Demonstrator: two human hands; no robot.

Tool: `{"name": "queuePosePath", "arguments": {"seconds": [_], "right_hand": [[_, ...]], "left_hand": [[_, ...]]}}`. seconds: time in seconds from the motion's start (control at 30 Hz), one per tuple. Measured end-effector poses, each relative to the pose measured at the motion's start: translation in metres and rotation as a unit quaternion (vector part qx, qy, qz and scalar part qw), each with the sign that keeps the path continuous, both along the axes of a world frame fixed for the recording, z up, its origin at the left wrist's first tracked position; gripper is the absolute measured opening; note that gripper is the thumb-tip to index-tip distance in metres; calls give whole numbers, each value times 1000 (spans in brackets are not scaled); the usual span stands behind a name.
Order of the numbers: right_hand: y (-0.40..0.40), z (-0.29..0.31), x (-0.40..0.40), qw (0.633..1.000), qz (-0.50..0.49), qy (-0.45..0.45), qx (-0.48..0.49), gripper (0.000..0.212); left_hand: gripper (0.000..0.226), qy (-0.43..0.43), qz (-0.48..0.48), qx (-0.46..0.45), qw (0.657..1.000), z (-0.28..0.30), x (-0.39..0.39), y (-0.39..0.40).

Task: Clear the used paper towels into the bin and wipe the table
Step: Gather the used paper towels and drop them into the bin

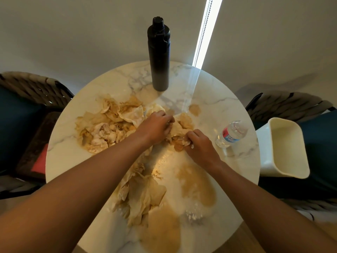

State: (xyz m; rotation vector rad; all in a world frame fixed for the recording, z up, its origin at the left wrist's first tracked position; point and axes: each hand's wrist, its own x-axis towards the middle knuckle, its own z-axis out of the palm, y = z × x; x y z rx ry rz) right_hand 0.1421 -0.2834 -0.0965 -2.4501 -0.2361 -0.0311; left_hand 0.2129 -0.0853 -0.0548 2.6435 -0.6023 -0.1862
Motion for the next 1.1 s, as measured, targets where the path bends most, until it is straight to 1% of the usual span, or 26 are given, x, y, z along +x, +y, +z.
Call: {"name": "queuePosePath", "arguments": {"seconds": [0.13, 0.43, 0.67, 0.77, 1.1], "right_hand": [[-8, 11, -11, 1000, 4, -17, 3, 16], [-12, 38, -45, 999, -23, -45, -12, 17], [-6, 58, -78, 997, -38, -62, -21, 16], [-4, 65, -94, 996, -51, -70, -27, 16], [-14, 77, -144, 992, -110, -56, -8, 13]], "left_hand": [[24, 0, -2, -14, 1000, 12, -6, 2], [22, 6, -17, -23, 1000, 50, -34, 12], [21, 16, -50, -8, 999, 67, -65, 18], [22, 10, -78, -7, 997, 71, -77, 16], [24, 1, -142, 9, 990, 82, -109, -5]]}}
